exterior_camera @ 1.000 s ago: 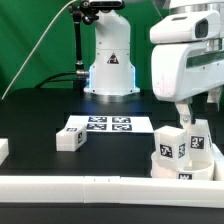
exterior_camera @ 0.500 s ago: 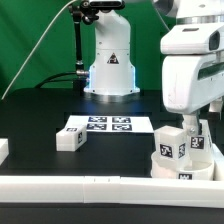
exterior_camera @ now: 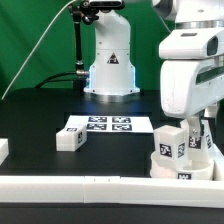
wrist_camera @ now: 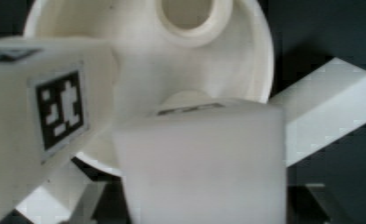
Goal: Assemble stool
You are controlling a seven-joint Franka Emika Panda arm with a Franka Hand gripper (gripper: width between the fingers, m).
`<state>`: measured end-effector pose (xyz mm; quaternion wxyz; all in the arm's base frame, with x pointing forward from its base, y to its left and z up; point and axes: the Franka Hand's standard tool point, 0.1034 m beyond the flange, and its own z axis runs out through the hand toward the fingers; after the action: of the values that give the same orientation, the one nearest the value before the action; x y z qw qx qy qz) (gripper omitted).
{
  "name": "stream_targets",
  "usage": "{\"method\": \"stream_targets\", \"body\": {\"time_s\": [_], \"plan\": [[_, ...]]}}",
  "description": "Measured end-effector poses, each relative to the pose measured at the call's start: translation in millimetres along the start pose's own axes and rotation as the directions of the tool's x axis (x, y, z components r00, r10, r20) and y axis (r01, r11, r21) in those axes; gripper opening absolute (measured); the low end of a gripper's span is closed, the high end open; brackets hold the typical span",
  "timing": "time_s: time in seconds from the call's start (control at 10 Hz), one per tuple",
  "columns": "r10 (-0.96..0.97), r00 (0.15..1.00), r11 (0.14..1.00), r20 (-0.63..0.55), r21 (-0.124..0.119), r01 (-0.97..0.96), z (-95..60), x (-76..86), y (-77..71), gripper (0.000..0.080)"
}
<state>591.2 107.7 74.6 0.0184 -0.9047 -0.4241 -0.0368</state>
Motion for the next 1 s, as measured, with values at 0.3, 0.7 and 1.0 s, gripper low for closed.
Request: {"method": "stream_targets", "body": {"time_s": [0.3, 0.7, 1.0], "plan": [[0.041, 0.999, 0.999, -0.001, 0.001, -0.041, 0.0, -0.1, 0.1, 0.0343], [0.468, 0.884, 0.884, -0.005, 0.014, -0.468, 1.3, 0.1, -2.4, 0.0343], [0.763, 0.646, 0.646, -0.014, 0.019, -0.763, 1.6, 1.0, -5.8, 0.0343]]}}
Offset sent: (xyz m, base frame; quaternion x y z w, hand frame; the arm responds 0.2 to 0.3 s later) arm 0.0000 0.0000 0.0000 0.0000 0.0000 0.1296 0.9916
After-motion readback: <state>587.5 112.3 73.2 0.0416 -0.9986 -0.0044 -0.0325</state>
